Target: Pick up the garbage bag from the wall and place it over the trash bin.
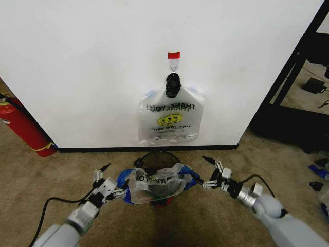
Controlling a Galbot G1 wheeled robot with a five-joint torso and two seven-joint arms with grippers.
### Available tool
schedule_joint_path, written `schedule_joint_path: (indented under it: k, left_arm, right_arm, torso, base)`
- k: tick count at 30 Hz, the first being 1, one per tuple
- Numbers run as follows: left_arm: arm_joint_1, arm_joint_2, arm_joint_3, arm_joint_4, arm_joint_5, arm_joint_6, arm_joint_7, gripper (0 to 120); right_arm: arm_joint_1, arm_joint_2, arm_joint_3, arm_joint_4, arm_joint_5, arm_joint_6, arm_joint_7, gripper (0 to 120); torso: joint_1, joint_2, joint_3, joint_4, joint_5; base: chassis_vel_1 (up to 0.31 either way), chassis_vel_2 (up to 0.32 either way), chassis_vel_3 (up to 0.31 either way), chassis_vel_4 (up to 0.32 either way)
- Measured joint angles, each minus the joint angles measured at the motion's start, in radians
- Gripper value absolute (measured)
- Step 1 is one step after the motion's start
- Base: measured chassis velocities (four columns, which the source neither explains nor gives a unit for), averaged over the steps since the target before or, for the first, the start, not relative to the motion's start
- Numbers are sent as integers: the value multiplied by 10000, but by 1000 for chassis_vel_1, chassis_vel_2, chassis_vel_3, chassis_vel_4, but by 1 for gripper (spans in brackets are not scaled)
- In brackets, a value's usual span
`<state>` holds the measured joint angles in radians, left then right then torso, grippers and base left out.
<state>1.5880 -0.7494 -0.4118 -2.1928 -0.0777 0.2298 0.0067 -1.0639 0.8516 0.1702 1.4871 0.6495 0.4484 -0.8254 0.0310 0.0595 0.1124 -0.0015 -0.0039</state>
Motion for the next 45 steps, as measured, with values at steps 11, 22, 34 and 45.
schedule_joint_path:
  k: [11,22,34,45]
  left_arm:
    - [-1554,1059,666,1076,395,146,1225,100]
    - [-2862,1088,1814,1765,252,1340,848,84]
    - [-3357,911,2496,1922,220,1266,680,39]
    - [-3436,808,2576,2154,195,595,660,4]
  right_arm:
    - [2134,-21,-649,-1027,-1318,-1112,-1866,100]
    - [3392,1009,-1403,-1872,-2800,-1133,-2196,91]
    - [3823,1161,-1612,-2079,-2940,-1132,-2614,49]
    - [3638,1252,-1591,-2148,-2881,-960,-2472,11]
  torso:
    - [1,0,1,0,-2]
    - [0,-1,0,-1,0]
    - [0,-1,-1,-1,2]
    - [-1,-1,-1,-1,3]
  base:
    - [0,0,0,0]
    - [0,0,0,0]
    - [0,0,0,0]
    - [0,0,0,0]
